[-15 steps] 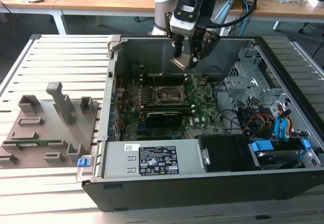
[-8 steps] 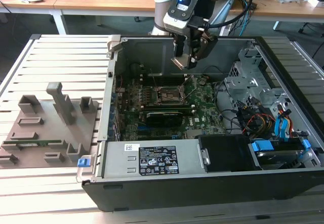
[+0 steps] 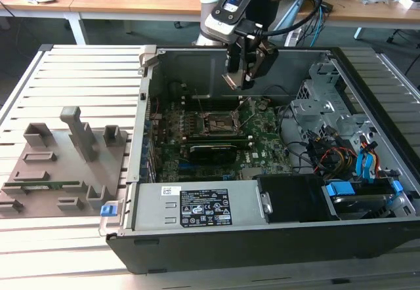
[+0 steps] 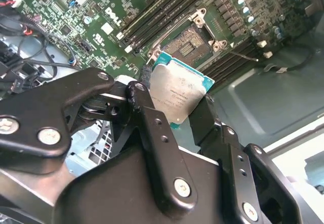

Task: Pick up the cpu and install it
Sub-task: 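Place the cpu into insertion slot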

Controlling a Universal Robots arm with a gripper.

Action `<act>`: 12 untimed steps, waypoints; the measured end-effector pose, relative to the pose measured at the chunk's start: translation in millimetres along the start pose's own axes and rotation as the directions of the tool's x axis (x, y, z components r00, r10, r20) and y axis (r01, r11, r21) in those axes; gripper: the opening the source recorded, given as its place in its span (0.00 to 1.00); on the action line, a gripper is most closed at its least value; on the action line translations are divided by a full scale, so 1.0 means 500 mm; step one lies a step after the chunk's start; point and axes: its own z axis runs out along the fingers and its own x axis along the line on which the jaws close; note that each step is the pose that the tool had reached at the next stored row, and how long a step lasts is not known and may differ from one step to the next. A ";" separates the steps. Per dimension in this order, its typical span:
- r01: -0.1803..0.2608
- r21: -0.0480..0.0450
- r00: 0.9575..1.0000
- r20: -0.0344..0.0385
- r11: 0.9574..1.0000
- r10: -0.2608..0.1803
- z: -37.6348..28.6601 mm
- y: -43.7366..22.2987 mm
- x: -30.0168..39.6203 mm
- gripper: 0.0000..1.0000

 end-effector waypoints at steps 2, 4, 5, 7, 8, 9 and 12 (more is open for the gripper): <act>-0.027 0.000 1.000 0.000 1.000 0.027 0.000 0.000 0.000 0.55; -0.066 -0.001 0.998 0.000 0.998 0.066 0.000 0.000 0.000 0.55; -0.089 -0.001 0.996 -0.001 0.996 0.089 0.000 0.000 0.000 0.55; -0.125 -0.002 0.992 -0.001 0.992 0.125 0.000 0.000 0.000 0.55; -0.143 -0.002 0.990 -0.001 0.990 0.143 0.000 0.000 0.000 0.55; -0.160 -0.002 0.987 -0.001 0.987 0.160 0.000 0.000 0.000 0.55; -0.211 -0.003 0.978 -0.002 0.978 0.211 0.000 0.000 0.000 0.55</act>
